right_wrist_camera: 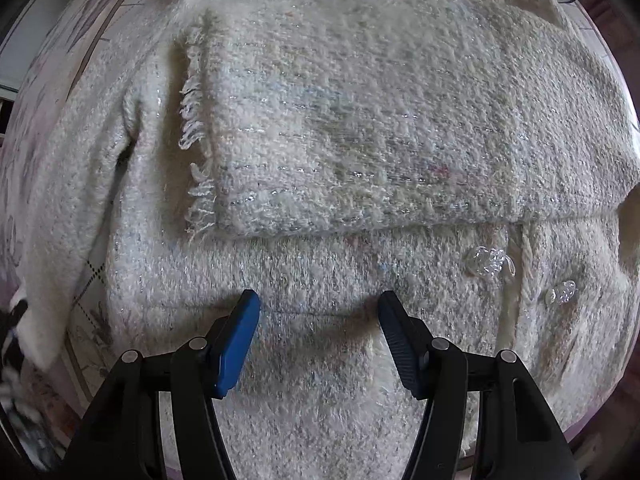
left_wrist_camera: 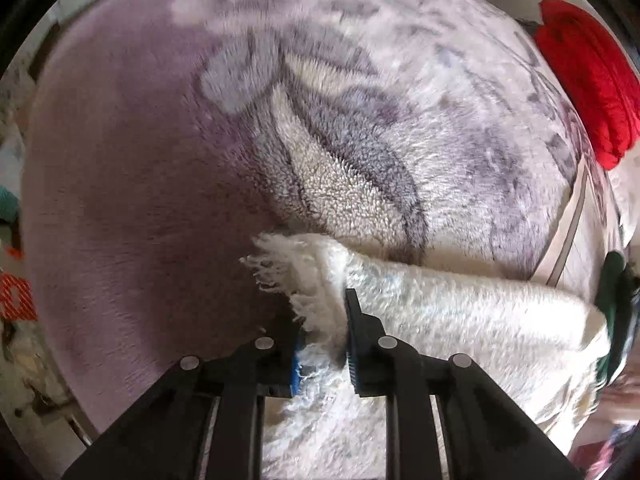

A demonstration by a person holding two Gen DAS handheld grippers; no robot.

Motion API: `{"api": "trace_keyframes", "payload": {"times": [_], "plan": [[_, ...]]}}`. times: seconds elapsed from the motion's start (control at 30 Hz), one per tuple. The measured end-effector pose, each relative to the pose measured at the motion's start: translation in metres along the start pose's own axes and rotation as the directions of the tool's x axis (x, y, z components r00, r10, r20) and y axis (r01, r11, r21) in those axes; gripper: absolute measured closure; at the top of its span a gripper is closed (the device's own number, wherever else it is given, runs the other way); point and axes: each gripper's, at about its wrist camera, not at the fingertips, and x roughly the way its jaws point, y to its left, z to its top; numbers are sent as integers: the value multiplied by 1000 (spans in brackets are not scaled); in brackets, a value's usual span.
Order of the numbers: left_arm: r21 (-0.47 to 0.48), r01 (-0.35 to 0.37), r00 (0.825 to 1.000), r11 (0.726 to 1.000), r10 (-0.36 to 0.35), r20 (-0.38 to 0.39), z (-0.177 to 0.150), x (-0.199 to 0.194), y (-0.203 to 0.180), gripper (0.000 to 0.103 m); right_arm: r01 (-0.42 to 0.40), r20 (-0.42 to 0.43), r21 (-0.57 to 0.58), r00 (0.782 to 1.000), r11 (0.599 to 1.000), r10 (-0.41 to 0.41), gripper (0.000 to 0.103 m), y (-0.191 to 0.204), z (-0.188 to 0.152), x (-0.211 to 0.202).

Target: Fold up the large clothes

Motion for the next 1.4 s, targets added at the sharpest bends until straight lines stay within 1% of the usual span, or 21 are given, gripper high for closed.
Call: {"api": "trace_keyframes", "payload": {"times": [0.07,0.1,0.13,0.17,0.2,0.33,0.47,0.53,0.6,0.63,0.7,0.77,0.8,0.87,0.9,0.97,1.03,1.1,1.23,1.33,1.4], "plan": [[-52,53,999,997,-54,-5,3,-9,7,81,-15,5,17,1000,1000,15,39,-2,-5,-8],[-84,83,997,993,-83,-1,3,-15,12,73,-23,4,23,1000,999,23,39,-6,-5,-7],[-119,115,993,986,-114,8,0,-24,19,56,-34,0,30,999,999,34,39,-9,-4,-4],[-183,175,985,967,-172,32,-8,-37,30,47,-47,-2,39,999,998,47,39,-11,-4,-5],[-223,209,978,952,-201,56,-13,-46,38,31,-61,-3,47,998,997,61,39,-13,-5,-4],[-327,173,985,929,-154,82,-64,-67,58,30,-84,-6,76,996,994,85,39,-25,-9,-7],[-444,196,977,874,-213,12,-106,-37,62,30,-93,-7,84,996,992,94,39,-34,-17,-12],[-492,212,971,844,-239,7,-105,-15,59,30,-99,-6,80,995,992,99,39,-37,-18,-12],[-483,179,983,857,-181,42,-99,-12,54,28,-97,-13,77,995,992,98,39,-38,-20,-12],[-464,153,988,872,-135,72,-93,-14,48,28,-99,-14,83,995,992,101,39,-39,-21,-13],[-401,140,984,905,-81,161,-80,-22,31,30,-101,-16,95,995,990,103,39,-46,-22,-10],[-314,97,969,944,-17,247,-70,-34,10,69,-94,-21,102,995,990,97,39,-51,-22,-9],[-267,79,965,960,-6,262,-65,-36,-1,94,-77,-15,105,997,991,79,39,-56,-21,-7],[-196,26,958,980,32,285,-58,-43,-21,94,52,12,85,999,995,-53,39,-61,-18,-9],[-172,14,952,985,40,304,-56,-49,-28,94,156,43,75,986,985,-160,38,-62,-16,-13],[-78,-27,933,997,54,356,-58,-71,-50,94,330,106,37,937,943,-332,9,-62,-10,-19],[18,-53,921,998,42,386,-62,-88,-65,94,400,128,5,909,917,-397,4,-62,-2,-19],[134,-120,913,984,56,404,-70,-105,-92,95,400,149,-13,907,916,-394,4,-64,6,-19],[331,-141,916,933,-4,402,-98,-130,-154,95,359,162,-28,923,933,-350,4,-78,19,-22],[474,-133,918,871,-72,390,-137,-149,-210,95,277,142,-1,951,961,-274,4,-106,25,-29],[555,-107,921,825,-128,369,-168,-159,-248,95,244,137,29,960,969,-245,4,-132,27,-38]]}}
